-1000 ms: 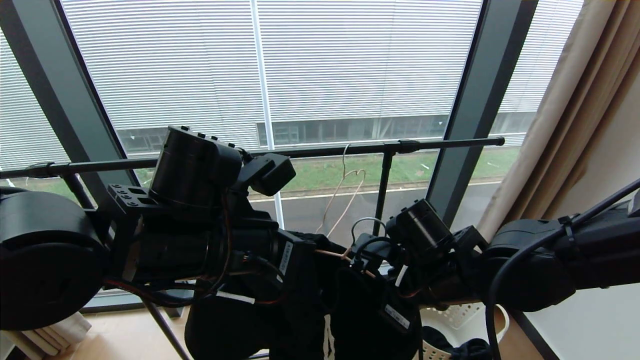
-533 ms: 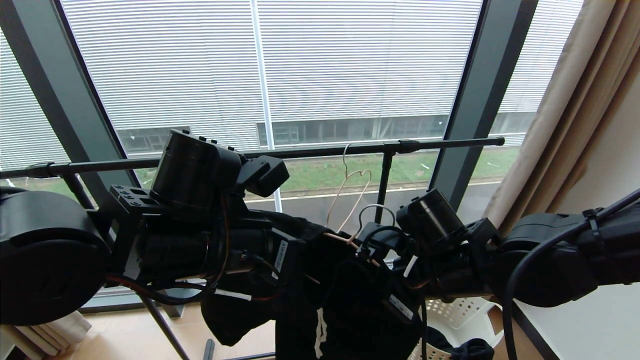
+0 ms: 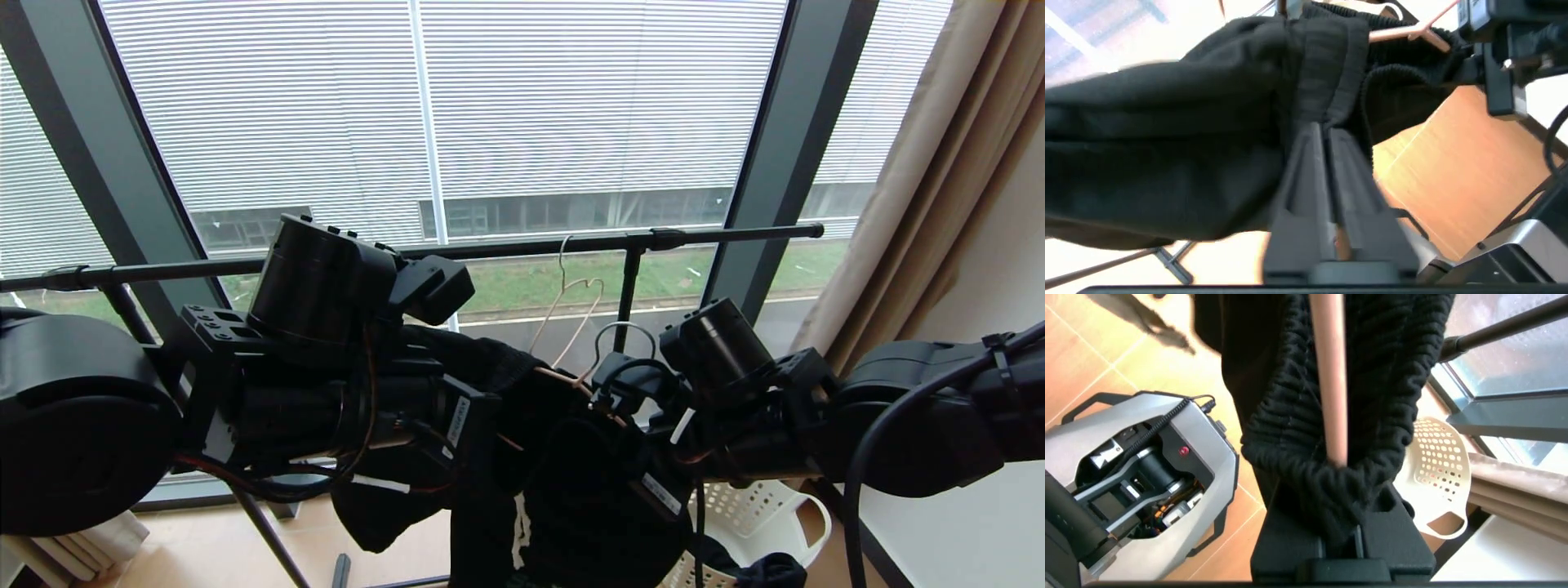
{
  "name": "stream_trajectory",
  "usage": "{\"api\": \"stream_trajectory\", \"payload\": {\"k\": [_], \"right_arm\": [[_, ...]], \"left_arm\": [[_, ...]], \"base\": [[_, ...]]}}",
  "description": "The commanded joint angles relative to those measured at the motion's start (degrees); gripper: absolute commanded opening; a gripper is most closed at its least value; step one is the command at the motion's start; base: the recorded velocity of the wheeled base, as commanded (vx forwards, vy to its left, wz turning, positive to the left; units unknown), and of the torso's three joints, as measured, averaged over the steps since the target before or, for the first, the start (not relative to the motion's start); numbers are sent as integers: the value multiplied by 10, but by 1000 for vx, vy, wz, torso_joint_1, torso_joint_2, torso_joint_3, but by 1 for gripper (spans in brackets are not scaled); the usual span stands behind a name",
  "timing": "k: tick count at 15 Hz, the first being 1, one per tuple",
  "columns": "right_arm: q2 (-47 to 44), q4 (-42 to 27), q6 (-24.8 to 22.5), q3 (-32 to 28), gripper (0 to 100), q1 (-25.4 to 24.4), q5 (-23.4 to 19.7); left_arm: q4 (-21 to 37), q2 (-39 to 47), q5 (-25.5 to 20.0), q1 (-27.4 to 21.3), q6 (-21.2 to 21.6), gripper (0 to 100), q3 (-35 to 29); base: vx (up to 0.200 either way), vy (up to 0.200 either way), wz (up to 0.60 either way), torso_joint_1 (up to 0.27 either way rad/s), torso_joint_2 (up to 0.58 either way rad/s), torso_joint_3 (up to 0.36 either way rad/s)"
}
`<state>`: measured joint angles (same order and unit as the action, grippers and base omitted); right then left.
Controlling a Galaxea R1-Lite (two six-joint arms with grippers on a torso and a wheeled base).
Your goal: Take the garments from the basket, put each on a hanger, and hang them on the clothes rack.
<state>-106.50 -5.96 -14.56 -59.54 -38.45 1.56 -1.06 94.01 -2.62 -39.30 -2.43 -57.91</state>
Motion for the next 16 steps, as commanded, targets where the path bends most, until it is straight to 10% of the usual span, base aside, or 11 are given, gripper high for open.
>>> {"api": "stream_trajectory", "payload": {"k": [1,16], "right_arm": [[3,0,0,0,0,0,0],[1,53,-81,62,0,14,-10]], "left_arm": [[-1,0,1,-2,1,100,-2],[26,-183,-5,48,58,100,66]], "base": [[0,0,0,0,0,0],[0,0,0,0,0,0]]}}
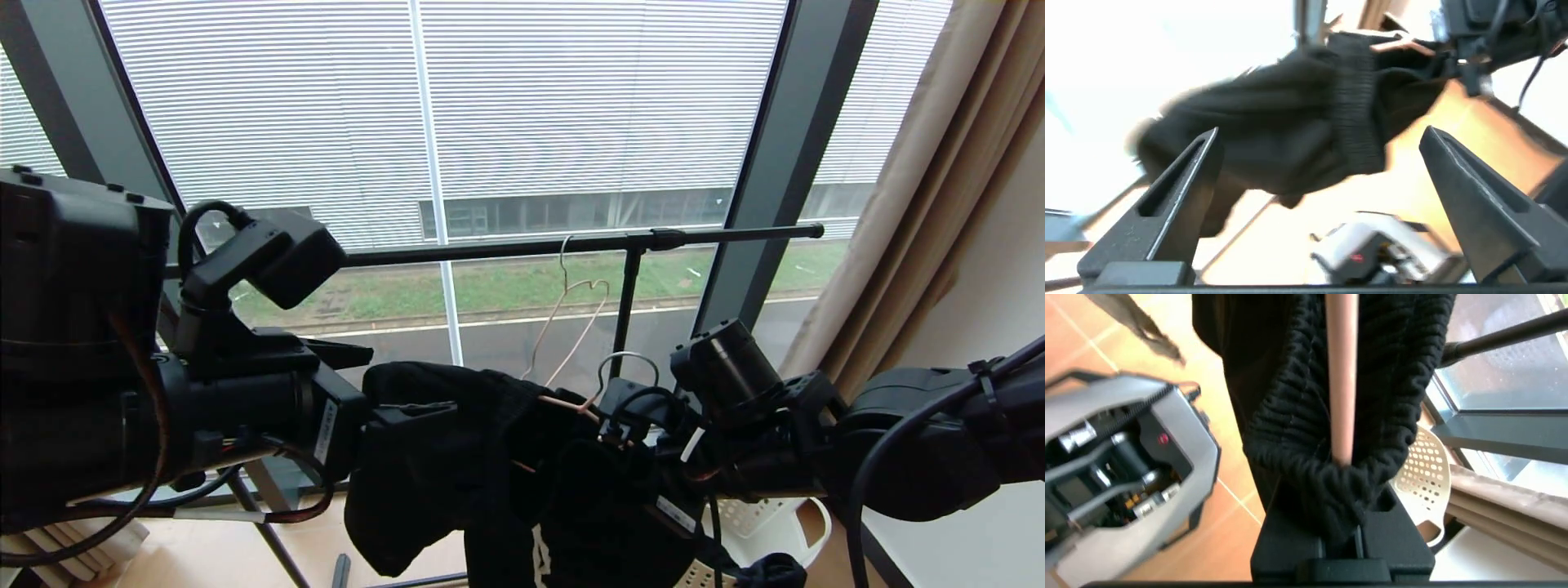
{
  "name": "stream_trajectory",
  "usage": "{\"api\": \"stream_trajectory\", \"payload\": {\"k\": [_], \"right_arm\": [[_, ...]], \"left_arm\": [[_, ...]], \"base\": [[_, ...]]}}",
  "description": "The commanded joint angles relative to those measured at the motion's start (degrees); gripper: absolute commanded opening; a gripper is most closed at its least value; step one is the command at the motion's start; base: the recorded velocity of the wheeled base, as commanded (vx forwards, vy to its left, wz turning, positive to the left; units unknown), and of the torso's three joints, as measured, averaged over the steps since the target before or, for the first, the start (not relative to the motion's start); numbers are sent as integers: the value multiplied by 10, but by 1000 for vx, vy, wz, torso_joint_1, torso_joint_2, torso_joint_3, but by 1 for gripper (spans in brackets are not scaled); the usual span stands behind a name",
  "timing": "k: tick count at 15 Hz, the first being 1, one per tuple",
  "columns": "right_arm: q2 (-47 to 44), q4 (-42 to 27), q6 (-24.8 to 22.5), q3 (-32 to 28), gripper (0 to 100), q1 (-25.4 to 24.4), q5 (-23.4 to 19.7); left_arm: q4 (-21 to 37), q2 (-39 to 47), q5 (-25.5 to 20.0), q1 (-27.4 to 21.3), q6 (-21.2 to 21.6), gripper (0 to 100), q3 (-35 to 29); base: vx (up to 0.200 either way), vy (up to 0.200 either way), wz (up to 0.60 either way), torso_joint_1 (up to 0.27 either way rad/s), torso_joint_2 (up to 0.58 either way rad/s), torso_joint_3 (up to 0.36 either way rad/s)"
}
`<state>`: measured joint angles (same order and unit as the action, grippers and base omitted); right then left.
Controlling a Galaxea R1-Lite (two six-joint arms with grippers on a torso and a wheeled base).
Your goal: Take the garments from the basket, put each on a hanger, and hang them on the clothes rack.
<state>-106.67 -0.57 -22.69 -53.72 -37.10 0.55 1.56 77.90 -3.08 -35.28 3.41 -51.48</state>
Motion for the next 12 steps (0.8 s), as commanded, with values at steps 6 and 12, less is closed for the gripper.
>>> {"api": "stream_trajectory", "payload": {"k": [6,12], "right_arm": [[3,1,-48,26,0,0,-20],[4,1,-50,33,0,-1,-20]], "left_arm": [[0,29,-134,61,201,100,2],[0,107,-262,95,368,100,-37]], "base": [[0,0,0,0,0,0],[0,0,0,0,0,0]]}}
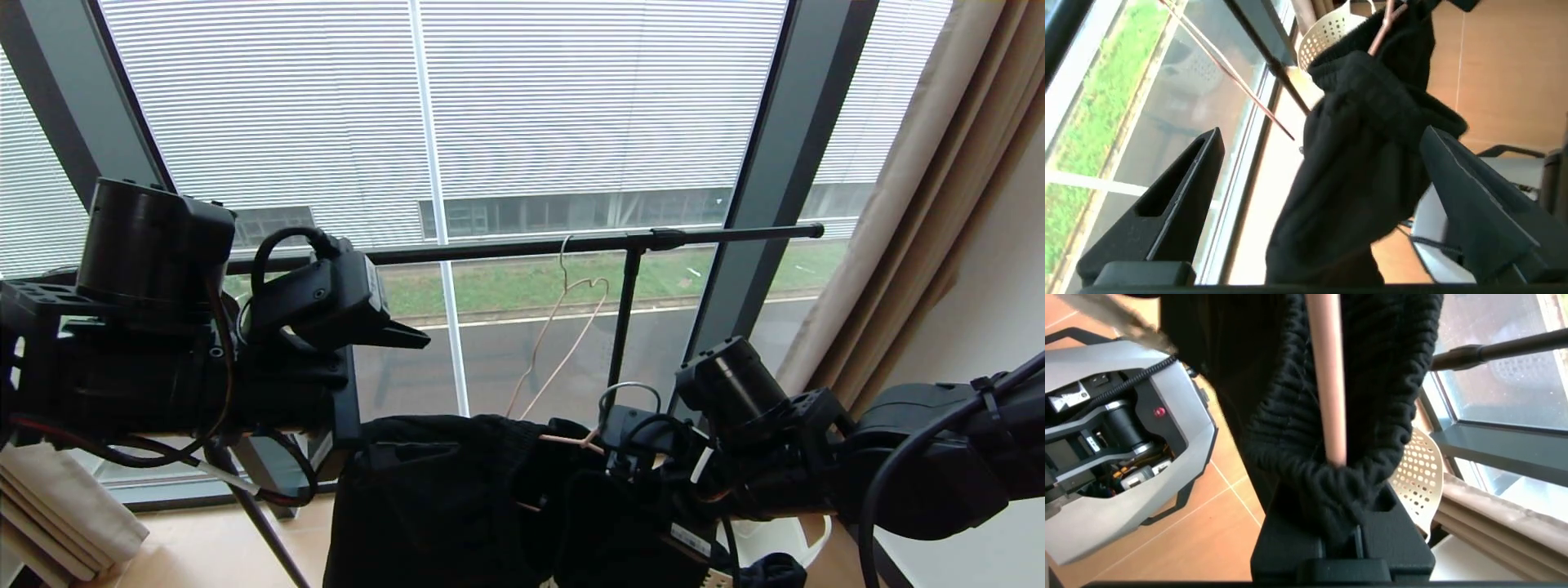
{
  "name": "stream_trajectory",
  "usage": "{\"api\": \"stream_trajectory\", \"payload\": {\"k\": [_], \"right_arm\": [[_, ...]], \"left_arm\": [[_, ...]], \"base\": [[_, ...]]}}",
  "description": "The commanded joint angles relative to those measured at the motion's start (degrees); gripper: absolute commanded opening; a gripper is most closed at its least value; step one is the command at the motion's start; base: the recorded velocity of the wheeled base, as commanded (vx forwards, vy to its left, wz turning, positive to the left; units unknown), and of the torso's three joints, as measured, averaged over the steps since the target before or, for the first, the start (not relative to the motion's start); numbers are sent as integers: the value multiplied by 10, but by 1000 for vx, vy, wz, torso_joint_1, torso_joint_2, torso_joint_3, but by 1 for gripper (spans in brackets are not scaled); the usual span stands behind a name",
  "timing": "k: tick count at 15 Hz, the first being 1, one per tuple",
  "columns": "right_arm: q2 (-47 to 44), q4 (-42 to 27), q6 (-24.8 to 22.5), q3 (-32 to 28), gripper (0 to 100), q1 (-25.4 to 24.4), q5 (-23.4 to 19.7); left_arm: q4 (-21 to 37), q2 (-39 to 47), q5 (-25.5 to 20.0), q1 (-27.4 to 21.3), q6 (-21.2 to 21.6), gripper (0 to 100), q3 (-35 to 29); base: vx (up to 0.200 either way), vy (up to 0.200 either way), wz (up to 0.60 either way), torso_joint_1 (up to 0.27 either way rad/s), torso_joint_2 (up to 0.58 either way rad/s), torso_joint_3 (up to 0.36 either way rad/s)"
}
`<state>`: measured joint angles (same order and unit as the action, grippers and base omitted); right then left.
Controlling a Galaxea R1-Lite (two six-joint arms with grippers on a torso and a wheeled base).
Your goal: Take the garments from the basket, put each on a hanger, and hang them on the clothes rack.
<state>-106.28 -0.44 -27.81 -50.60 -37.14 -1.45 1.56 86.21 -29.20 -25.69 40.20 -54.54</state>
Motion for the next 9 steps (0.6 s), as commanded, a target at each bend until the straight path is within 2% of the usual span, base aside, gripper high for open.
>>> {"api": "stream_trajectory", "payload": {"k": [1,4,5,9], "right_arm": [[0,0,-8,3,0,-1,0],[2,1,-10,3,0,-2,0],[2,1,-10,3,0,-2,0],[2,2,-10,2,0,-14,-2]], "left_arm": [[0,48,-1,-10,27,100,-18],[31,75,-1,-15,108,100,-20],[49,78,-1,-19,121,100,-25],[62,102,-2,-26,121,100,-42]], "base": [[0,0,0,0,0,0],[0,0,0,0,0,0],[0,0,0,0,0,0],[0,0,0,0,0,0]]}}
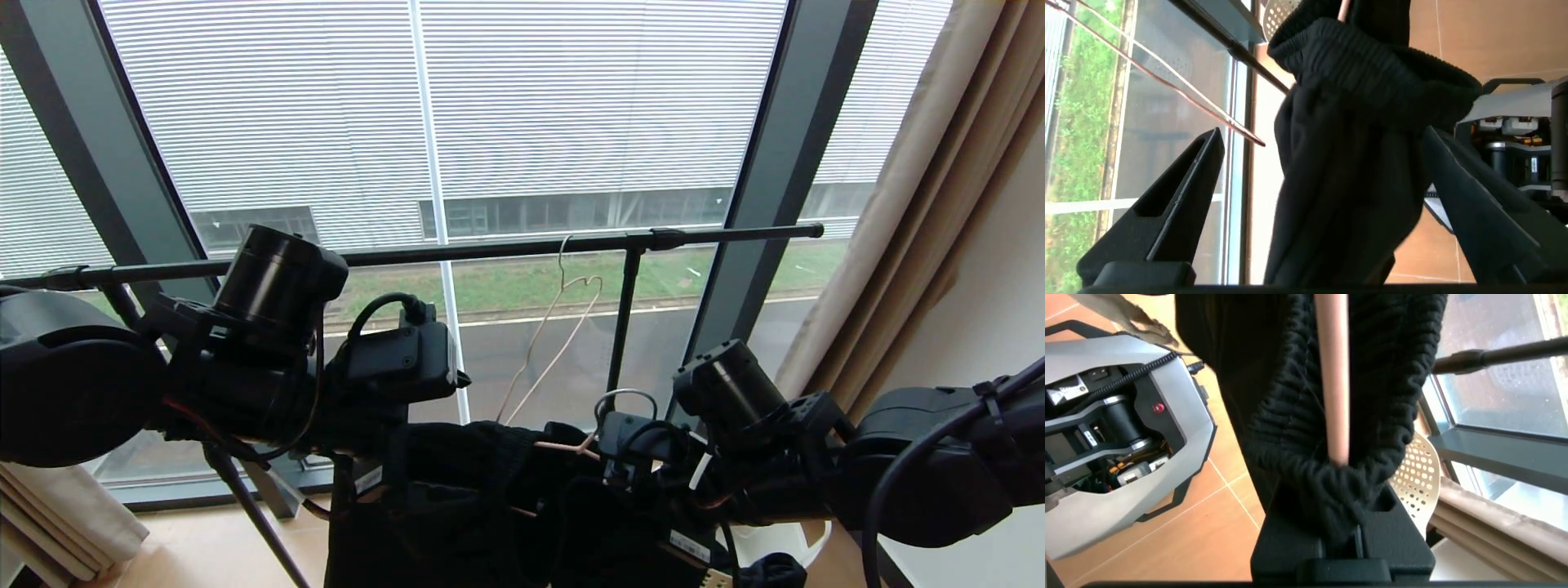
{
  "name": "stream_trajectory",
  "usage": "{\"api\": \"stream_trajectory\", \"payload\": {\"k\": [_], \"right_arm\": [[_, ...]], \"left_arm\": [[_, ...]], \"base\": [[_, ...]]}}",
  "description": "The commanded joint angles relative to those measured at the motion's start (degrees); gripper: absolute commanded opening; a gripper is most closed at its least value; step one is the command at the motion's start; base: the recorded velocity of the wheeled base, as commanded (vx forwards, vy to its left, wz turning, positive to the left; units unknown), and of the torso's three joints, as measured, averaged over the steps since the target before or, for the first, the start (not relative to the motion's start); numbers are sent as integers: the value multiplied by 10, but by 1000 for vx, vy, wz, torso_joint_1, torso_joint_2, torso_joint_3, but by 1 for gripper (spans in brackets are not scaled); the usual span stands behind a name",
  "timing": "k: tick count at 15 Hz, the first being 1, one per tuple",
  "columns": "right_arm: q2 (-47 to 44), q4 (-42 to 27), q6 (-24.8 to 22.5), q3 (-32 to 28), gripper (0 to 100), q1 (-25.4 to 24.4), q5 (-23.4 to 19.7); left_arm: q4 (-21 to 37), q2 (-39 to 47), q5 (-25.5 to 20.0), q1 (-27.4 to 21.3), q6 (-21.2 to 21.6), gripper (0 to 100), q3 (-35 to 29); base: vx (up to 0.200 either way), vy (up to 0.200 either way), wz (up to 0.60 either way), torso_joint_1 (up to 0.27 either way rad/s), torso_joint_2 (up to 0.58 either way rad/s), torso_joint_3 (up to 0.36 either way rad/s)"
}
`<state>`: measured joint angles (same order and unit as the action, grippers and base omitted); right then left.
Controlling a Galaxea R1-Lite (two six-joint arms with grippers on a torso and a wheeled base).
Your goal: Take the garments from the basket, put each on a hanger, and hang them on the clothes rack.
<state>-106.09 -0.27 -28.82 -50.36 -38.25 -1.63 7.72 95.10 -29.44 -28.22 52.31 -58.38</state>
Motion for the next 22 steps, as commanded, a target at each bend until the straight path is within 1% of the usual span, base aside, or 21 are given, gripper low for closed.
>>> {"api": "stream_trajectory", "payload": {"k": [1,3,8,17,18,22], "right_arm": [[1,0,0,0,0,-7,0],[6,-1,1,1,0,-16,1],[20,-1,3,2,0,-23,1],[37,-1,3,2,0,-24,1],[37,0,3,2,0,-23,1],[37,0,9,0,0,-23,0]], "left_arm": [[0,20,0,-3,0,100,-5],[0,30,0,-2,0,100,-2],[0,33,1,-1,0,100,7],[0,32,1,1,-1,100,20],[0,31,1,1,-2,0,20],[0,30,0,4,-3,0,24]], "base": [[0,0,0,0,0,0],[0,0,0,0,0,0],[0,0,0,0,0,0],[0,0,0,0,0,0],[0,0,0,0,0,0],[0,0,0,0,0,0]]}}
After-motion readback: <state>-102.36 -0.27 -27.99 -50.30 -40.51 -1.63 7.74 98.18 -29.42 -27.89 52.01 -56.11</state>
